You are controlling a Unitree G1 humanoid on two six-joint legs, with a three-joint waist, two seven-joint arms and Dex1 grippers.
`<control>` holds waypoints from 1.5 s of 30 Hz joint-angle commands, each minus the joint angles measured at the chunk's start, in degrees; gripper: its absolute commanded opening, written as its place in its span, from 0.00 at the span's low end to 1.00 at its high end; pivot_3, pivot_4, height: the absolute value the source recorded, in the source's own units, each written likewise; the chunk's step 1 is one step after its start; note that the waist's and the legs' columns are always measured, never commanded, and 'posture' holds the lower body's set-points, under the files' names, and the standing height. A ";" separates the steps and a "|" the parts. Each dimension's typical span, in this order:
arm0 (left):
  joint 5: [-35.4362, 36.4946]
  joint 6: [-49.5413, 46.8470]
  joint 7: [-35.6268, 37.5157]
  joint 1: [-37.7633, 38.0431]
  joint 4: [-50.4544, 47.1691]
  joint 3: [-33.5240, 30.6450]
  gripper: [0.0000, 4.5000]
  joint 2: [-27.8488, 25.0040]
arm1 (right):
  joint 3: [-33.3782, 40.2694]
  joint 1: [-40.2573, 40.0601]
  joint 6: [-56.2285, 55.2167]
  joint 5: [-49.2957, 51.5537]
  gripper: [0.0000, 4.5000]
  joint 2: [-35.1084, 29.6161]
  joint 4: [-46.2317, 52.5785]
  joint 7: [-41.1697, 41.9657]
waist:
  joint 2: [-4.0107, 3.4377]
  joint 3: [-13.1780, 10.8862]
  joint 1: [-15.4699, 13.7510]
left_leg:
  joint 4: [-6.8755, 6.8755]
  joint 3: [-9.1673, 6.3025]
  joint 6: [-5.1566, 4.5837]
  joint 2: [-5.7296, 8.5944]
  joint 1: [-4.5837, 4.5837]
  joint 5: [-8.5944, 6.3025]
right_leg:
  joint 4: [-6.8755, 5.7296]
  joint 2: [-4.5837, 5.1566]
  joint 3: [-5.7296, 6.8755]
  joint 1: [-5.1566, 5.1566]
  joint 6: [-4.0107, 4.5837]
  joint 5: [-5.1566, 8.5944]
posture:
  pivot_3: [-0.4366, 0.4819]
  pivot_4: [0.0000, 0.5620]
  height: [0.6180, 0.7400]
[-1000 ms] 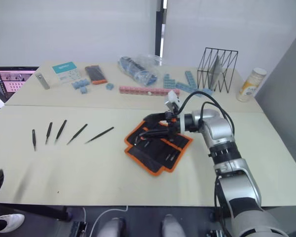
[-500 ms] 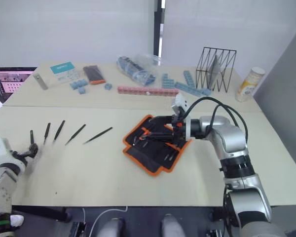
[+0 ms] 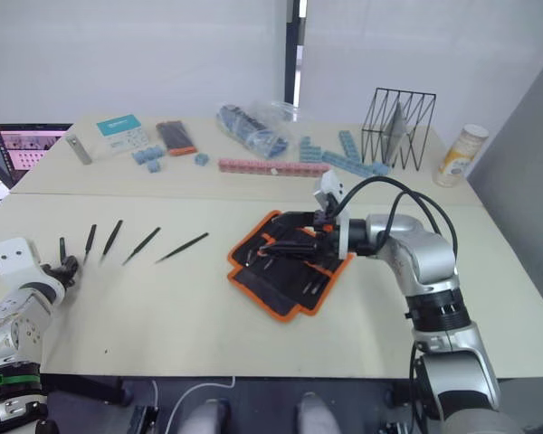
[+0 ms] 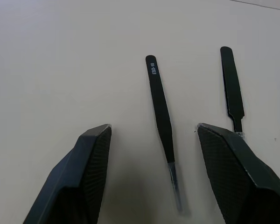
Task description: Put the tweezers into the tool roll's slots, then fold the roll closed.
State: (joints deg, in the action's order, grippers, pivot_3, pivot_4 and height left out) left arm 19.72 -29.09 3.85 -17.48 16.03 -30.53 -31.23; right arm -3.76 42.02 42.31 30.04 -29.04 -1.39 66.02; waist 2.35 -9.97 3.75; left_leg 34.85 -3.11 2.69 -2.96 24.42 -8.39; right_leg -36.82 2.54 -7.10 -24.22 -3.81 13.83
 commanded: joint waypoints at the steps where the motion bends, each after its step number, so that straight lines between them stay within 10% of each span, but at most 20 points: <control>1: 0.87 -3.22 0.60 -0.07 -0.69 0.77 0.38 0.88 | 0.67 1.26 -1.52 0.78 1.00 0.05 1.85 -0.29 | 0.00 0.00 -0.23 | 0.00 0.00 0.00 0.01 0.00 0.00 | 0.00 0.01 0.00 0.00 -0.01 0.01 | 0.48 0.27 1.00; 6: -1.33 -5.21 -2.04 -0.07 -0.51 1.22 0.01 0.66 | 0.74 1.00 -1.97 0.88 1.00 0.07 2.46 -0.74 | -0.01 0.01 -0.52 | 0.01 0.00 0.00 0.03 -0.01 0.00 | 0.00 0.02 -0.02 0.03 -0.03 0.01 | 0.48 0.27 1.00; 17: -0.91 -2.36 1.66 -0.48 -4.66 -0.72 0.01 -2.83 | 1.02 -1.23 -4.36 -0.82 1.00 -2.35 4.02 -2.12 | 0.00 0.00 -0.47 | 0.00 -0.01 0.01 0.03 -0.01 0.00 | -0.01 0.01 -0.01 0.00 -0.03 0.01 | 0.48 0.27 1.00; 27: 7.58 -0.21 26.25 -0.50 -20.98 5.93 0.01 -8.81 | -0.47 -6.31 -12.64 -7.58 1.00 -7.00 -0.52 -1.96 | 0.07 -0.03 -0.74 | -0.03 0.01 0.04 0.02 0.18 0.02 | 0.10 0.02 -0.02 -0.12 -0.02 0.02 | 0.48 0.27 1.00; 39: 13.40 -15.90 36.60 -9.10 -31.04 24.79 0.00 -9.49 | -0.19 -11.28 -27.16 -15.28 0.06 -3.19 -13.99 -8.06 | 0.08 -0.05 0.06 | 0.02 -0.01 0.02 0.03 0.19 0.03 | 0.07 0.01 -0.06 -0.07 -0.11 0.04 | 0.48 0.27 1.00; 45: 12.48 -22.97 34.25 -14.24 -31.54 33.11 0.00 -3.91 | -0.68 -13.51 -31.24 -17.22 0.01 -1.98 -18.29 -9.04 | 0.08 -0.05 0.16 | 0.07 -0.07 0.01 0.06 0.18 0.03 | 0.05 -0.01 -0.06 -0.01 -0.14 0.04 | 0.48 0.27 1.00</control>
State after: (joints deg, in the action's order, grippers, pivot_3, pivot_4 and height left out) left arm 31.80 -50.67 39.06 -29.89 -13.63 1.65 -35.68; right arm -5.41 28.59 12.43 12.96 -31.13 -19.76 57.15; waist 2.43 -10.02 3.91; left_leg 34.94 -3.18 2.70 -2.89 24.59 -8.35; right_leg -36.78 2.53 -7.16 -24.23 -3.95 13.87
